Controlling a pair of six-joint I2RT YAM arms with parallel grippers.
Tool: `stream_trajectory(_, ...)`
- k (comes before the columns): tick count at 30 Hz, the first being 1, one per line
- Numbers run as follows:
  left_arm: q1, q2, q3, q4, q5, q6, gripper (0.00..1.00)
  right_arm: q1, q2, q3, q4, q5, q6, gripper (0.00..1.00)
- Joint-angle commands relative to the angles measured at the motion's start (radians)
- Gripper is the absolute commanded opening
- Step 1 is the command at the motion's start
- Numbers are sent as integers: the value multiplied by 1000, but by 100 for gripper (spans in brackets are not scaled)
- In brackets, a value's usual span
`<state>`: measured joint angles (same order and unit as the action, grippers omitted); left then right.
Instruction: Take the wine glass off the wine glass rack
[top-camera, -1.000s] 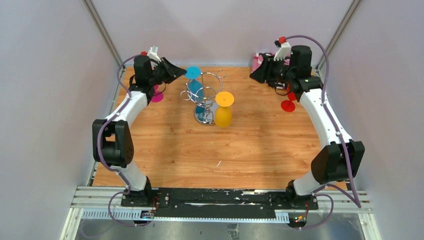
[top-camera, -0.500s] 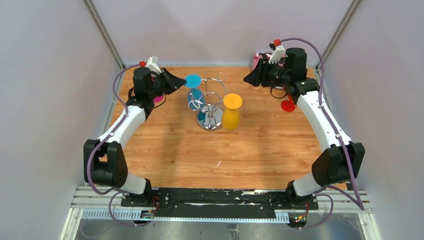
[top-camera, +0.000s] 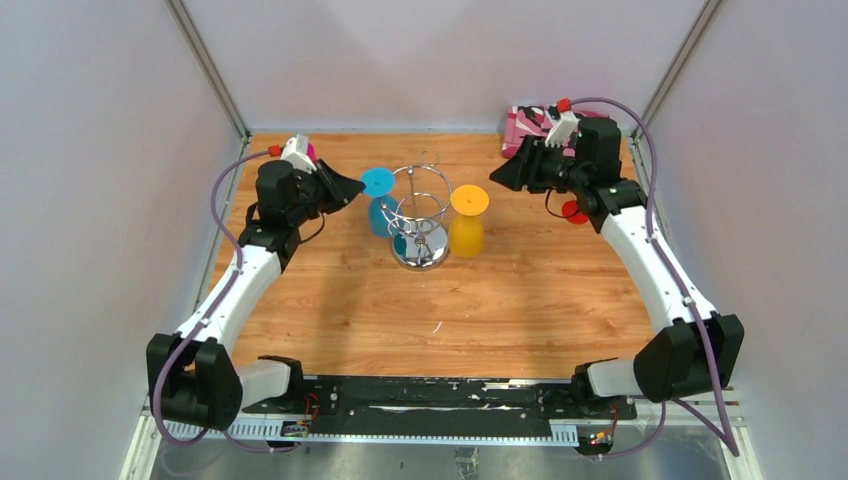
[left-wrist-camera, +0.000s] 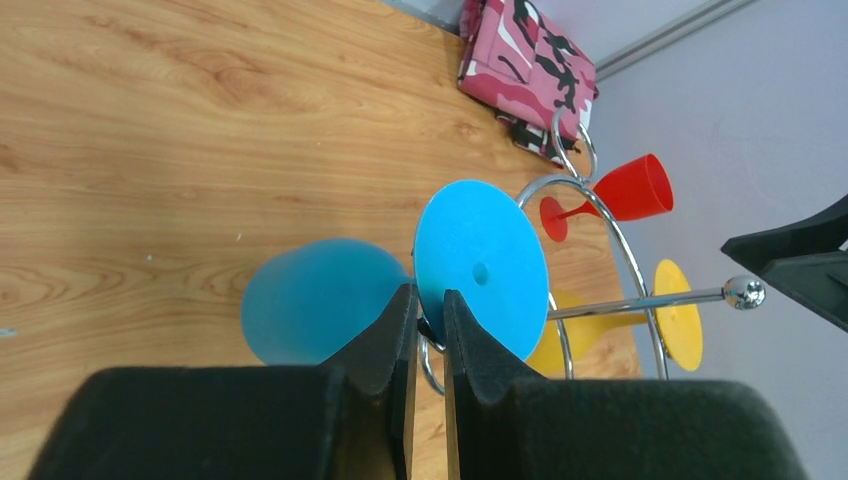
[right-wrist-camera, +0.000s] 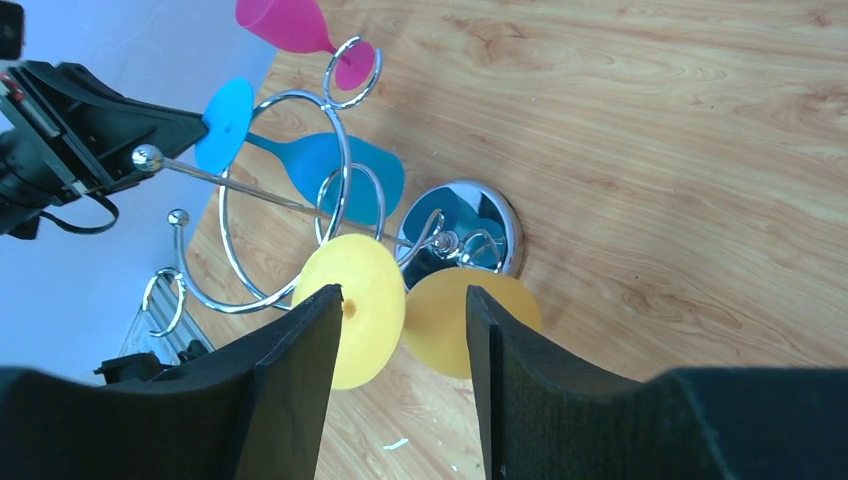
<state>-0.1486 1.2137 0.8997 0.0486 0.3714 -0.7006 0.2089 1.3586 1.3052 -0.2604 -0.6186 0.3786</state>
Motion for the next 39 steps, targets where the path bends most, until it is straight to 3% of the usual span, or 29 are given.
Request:
stream_trajectory(1, -17, -28, -85, -95, -7, 72, 0, 12, -74, -55, 28, -6, 51, 55)
stream_trajectory(4, -17, -26, -90, -55, 12, 67, 2, 12, -104, -102, 69, -23, 102, 55)
stream_trajectory(14, -17, -19, -40, -65, 12, 97, 33, 12, -143, -198, 191, -106, 202, 56)
stream_trajectory(17, -17, -12, -34, -76, 11, 104, 38, 13, -142, -205, 203, -119, 211, 56)
stream_trajectory(25, -17, -36, 13, -136, -35, 127, 41, 12, -135, -238, 225, -129, 242, 57)
stream_trajectory(39, -17, -273, 121, -354, -255, 237, 48, 12, -79, -262, 252, -138, 267, 58)
